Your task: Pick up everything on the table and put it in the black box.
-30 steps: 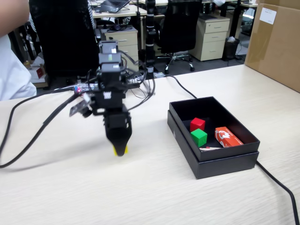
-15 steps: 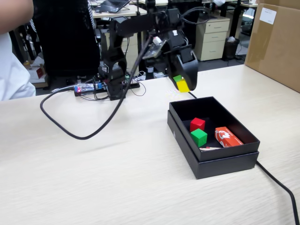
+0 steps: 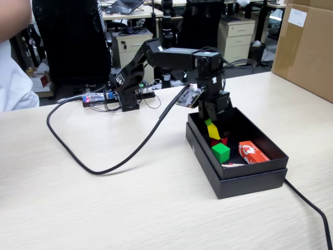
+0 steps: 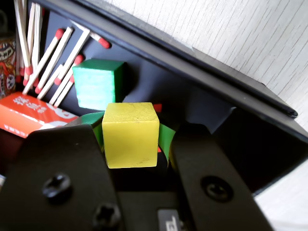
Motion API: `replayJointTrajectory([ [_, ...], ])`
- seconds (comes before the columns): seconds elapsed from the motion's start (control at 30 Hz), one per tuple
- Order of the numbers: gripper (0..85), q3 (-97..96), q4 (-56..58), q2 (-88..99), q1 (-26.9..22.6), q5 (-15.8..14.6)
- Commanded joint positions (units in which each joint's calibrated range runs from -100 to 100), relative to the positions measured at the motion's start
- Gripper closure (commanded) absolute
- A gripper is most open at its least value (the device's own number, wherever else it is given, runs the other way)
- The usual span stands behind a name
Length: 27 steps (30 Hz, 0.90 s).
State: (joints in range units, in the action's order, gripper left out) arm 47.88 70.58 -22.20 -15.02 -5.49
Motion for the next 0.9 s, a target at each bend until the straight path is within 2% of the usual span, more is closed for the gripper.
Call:
replayJointTrajectory([
  [0.0,84.6,6.3,-0.1,0.6,0.6,0.1],
  [0.23,83.4,12.7,-0.4,-5.4,0.4,-0.1],
  [0.27,78.1,12.6,-0.4,-5.5,0.4,0.0],
  [0.3,65.7,12.0,-0.4,-6.0,0.1,0.0],
  [0.37,52.3,10.3,-0.3,-6.0,-0.2,0.0],
  [0.47,43.1,8.9,-0.3,-5.2,-0.5,0.0],
  [0.67,39.0,6.8,-0.3,1.1,-0.8,0.0],
  [0.87,38.7,0.4,-0.3,23.3,-0.3,0.0],
])
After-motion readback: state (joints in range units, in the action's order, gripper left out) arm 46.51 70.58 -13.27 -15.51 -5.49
